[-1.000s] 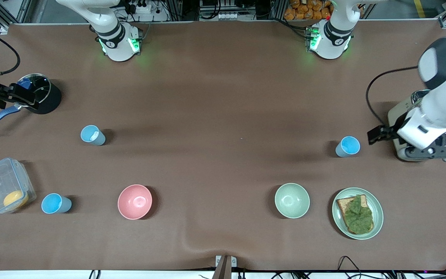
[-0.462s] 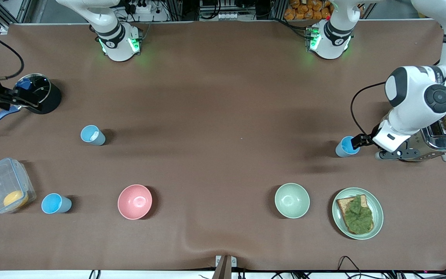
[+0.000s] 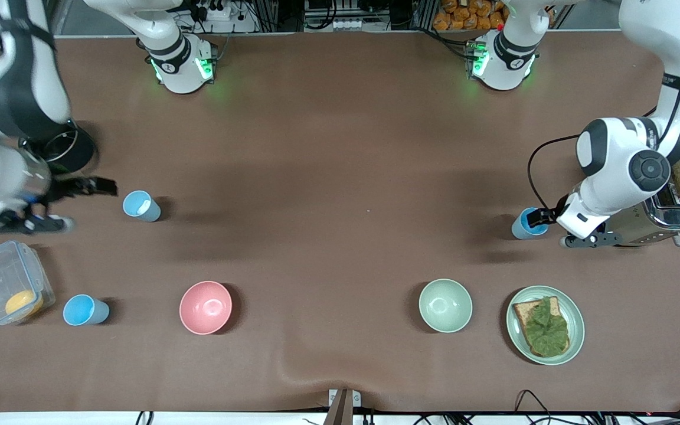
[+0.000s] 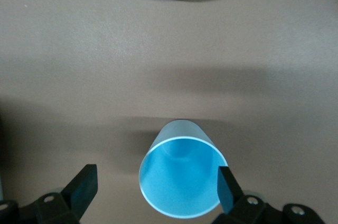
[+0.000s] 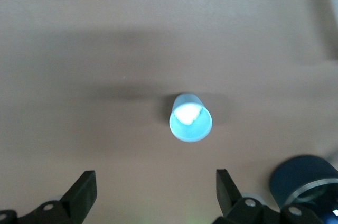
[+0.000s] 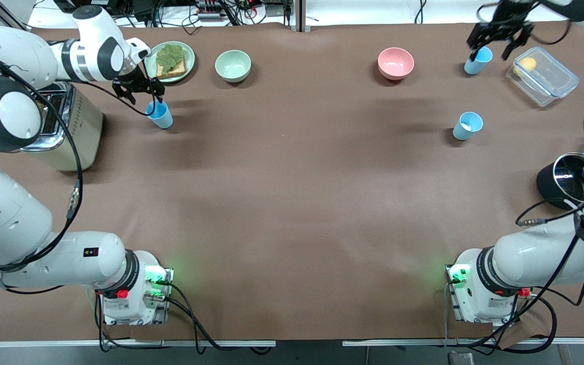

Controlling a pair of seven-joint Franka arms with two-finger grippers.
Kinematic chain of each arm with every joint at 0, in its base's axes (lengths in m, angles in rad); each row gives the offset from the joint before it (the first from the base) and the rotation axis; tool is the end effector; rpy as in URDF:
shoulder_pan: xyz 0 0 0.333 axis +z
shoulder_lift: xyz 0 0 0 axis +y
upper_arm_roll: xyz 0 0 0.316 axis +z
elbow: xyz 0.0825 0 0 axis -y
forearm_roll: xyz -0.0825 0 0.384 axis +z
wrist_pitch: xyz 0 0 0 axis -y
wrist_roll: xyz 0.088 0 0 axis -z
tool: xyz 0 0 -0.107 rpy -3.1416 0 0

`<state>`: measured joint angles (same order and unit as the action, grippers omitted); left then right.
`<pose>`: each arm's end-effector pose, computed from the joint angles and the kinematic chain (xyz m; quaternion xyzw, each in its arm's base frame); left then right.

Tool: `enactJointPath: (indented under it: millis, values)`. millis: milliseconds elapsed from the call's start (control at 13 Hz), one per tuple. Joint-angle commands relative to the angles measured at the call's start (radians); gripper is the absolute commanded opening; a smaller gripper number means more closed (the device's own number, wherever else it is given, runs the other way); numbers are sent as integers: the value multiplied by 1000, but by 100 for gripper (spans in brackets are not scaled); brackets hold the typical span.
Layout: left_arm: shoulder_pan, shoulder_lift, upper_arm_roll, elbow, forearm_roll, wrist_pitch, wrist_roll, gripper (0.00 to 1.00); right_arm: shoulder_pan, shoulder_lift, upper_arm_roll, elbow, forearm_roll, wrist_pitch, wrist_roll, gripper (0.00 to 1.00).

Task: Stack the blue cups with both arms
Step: 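Grasp the blue cup with the left gripper while the right gripper reaches another cup, then lift the cup with the left gripper while the right gripper grasps its cup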

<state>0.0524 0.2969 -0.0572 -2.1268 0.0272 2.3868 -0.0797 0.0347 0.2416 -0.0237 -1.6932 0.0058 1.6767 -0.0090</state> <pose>0.5701 -0.0022 0.2662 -0.9994 -0.0285 0.0181 0.0015 0.6016 0.0082 0.4346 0.9916 0.0092 -0.1287 0.0002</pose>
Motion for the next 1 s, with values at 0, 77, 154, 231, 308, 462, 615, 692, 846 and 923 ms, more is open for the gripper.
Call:
enactJointPath:
  millis: [0, 77, 154, 231, 308, 462, 615, 692, 846, 923]
  values:
    - [14, 19, -4, -12, -6, 37, 37, 100, 8, -7, -1, -167, -12, 177, 20, 100]
    - [15, 25, -4, -10, -6, 48, 55, 100, 10, -8, -1, -222, -12, 240, 20, 100]
    - [17, 37, -4, -10, -6, 60, 61, 100, 14, -7, -1, -271, -12, 300, 20, 100]
    - [17, 50, -4, -12, -6, 74, 64, 100, 14, -7, -1, -331, -12, 364, 20, 100]
    - [24, 53, -6, -12, -6, 78, 67, 100, 13, -11, -1, -394, -12, 427, 20, 100]
    - [24, 51, -6, -19, -6, 78, 72, 100, 8, -2, -2, -437, -12, 483, 15, 100]
    - [23, 54, -6, -19, -6, 78, 75, 76, 10, 5, -2, -450, -13, 485, 11, 100]
    - [21, 54, -7, -19, -6, 78, 74, 48, 8, 18, -4, -450, -16, 489, 11, 100]
    - [21, 56, -12, -16, -18, 78, 69, 0, -2, 53, -4, -451, -20, 515, 6, 100]
    - [18, 54, -13, -15, -18, 78, 67, 0, -9, 65, -4, -451, -20, 515, 6, 100]
